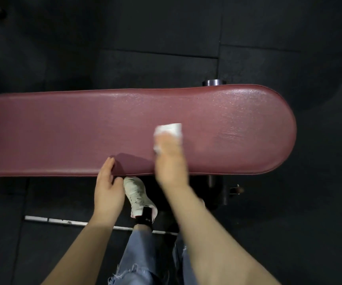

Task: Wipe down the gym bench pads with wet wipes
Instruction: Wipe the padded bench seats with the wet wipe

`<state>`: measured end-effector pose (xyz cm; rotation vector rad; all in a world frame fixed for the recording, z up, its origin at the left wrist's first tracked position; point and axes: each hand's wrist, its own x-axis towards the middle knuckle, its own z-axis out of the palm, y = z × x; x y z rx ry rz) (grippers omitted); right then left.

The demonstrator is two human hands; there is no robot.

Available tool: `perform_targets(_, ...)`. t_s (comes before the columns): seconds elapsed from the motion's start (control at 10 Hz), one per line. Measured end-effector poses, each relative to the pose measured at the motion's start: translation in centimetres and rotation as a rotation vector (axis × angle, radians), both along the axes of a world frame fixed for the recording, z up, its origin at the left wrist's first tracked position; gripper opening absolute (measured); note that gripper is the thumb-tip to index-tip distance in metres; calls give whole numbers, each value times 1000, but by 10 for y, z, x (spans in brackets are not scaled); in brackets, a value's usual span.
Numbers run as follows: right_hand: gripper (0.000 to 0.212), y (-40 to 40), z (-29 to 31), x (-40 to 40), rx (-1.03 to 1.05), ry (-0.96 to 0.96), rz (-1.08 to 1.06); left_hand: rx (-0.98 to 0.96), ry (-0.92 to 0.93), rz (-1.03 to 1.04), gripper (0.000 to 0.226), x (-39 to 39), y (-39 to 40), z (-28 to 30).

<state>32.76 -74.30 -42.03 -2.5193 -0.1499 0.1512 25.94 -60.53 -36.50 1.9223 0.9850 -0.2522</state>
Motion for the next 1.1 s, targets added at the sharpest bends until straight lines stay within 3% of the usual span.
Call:
perform_targets(0.1,46,38,11,2,76,18,635,-66,-45,138,58,-2,10,1)
perform_targets(0.2,44,-41,16,20,188,58,407,-26,4,-37,64,-8,11,2)
perform_targets(0.3,55,-104,102,30,444,301,-206,75,28,-237,68,-14,2,-2)
perform_targets(0.4,58,-129,217,29,353,284,-358,66,41,-201,68,-13,-7,-6)
perform_targets(0.5,57,-173,101,7,-21,147,-343,74,29,-168,68,-11,-12,-7)
perform_targets(0.6,37,-139,43,-12,-70,189,-475,28,7,-120,70,-12,-9,-5)
perform_targets(0.7,38,-17,19,-19,0,138,129,-43,8,-15,72,-11,-2,0)
perform_targets(0.8,42,16,11,-15,79,125,694,-17,22,-63,72,-12,0,3)
perform_targets(0.9,47,-60,17,4,69,139,687,-19,7,-79,72,-15,-2,3)
perform_targets(1.0,53,-189,29,4,-92,119,260,7,-17,-75,71,-13,-7,-1)
perform_targets(1.1,49,-268,60,-22,-260,180,-152,24,-16,-54,70,-11,-13,-2)
